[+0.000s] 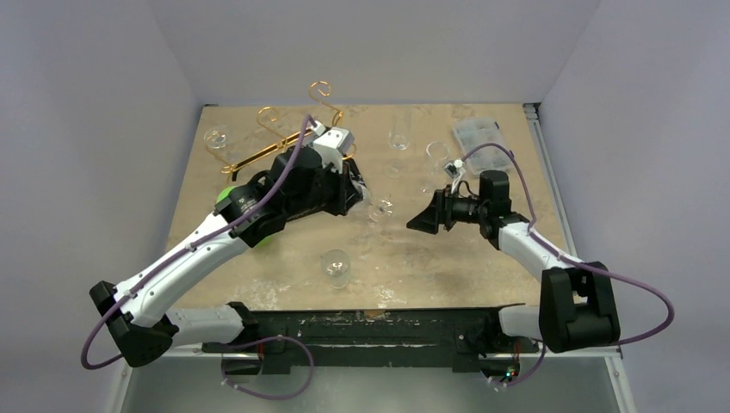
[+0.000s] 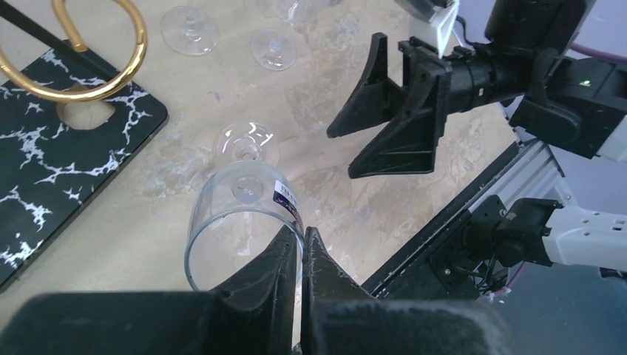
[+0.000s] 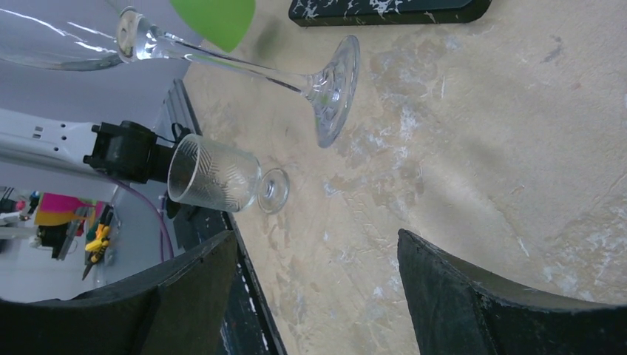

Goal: Place the wine glass upside down on the wine glass rack
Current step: Turn the wine glass upside down at the wine rack.

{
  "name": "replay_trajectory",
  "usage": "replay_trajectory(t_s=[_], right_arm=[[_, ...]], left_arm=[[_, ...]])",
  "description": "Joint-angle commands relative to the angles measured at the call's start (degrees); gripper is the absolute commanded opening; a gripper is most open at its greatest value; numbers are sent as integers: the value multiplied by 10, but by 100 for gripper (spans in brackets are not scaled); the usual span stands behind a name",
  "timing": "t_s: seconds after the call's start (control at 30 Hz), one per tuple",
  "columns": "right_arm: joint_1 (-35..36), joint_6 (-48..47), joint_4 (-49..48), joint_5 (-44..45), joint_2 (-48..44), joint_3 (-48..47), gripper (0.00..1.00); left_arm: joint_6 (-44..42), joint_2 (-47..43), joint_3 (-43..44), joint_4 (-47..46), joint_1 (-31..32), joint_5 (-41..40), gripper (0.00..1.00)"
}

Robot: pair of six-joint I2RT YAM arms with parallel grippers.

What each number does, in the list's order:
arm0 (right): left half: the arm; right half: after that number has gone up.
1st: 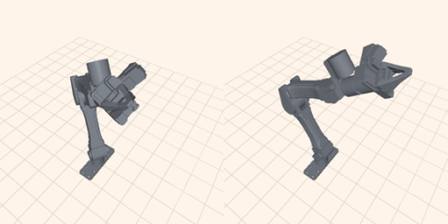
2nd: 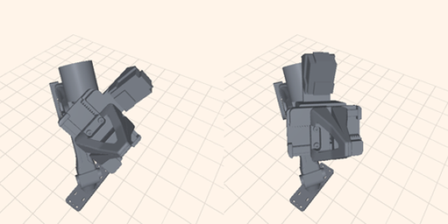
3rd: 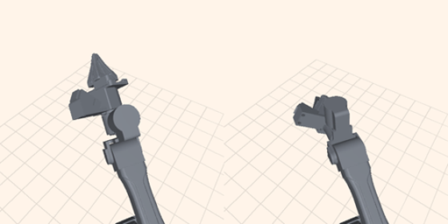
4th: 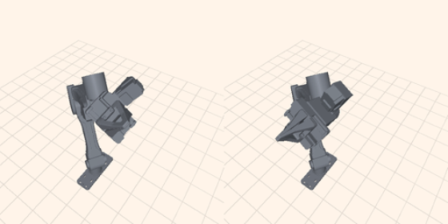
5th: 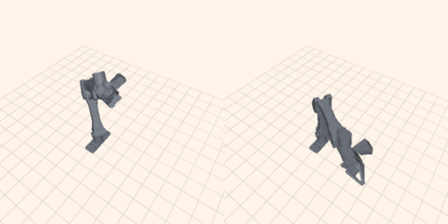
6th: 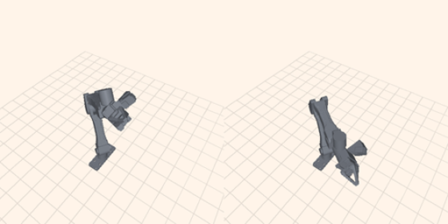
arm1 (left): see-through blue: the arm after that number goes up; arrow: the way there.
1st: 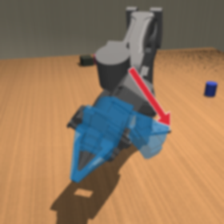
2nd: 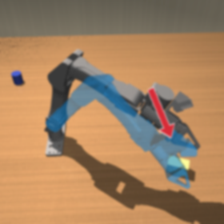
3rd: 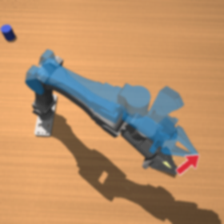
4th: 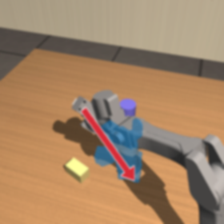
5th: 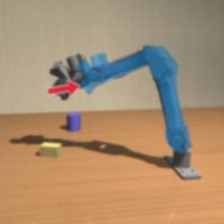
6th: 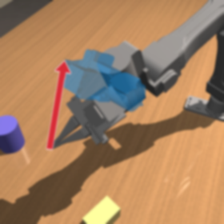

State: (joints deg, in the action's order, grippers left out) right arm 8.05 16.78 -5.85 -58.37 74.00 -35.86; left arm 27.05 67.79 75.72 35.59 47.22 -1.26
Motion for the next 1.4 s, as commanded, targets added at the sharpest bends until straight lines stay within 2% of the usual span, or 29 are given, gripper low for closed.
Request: replay_trajectory(t_s=[0.0,0.27,0.63,0.77,0.97,1.1,1.3,1.37], right_arm=[[6,53,-71,33,5,19,79],[6,82,-98,32,9,24,76],[5,95,-114,-5,22,19,49],[5,107,-129,-9,17,23,48],[5,100,-129,-5,16,25,17],[6,94,-119,-6,18,21,1],[5,88,-109,-10,6,16,0],[2,89,-109,-10,-1,16,0]], left_arm=[[23,-2,-1,-93,19,20,0],[37,4,-5,-134,50,28,0],[48,-1,-13,-155,65,29,0],[52,-2,-16,-156,67,35,0],[58,-12,-28,-163,69,33,0],[60,-17,-33,-168,69,40,0],[61,-40,-60,-183,69,49,1],[63,-56,-77,-187,69,48,13]])
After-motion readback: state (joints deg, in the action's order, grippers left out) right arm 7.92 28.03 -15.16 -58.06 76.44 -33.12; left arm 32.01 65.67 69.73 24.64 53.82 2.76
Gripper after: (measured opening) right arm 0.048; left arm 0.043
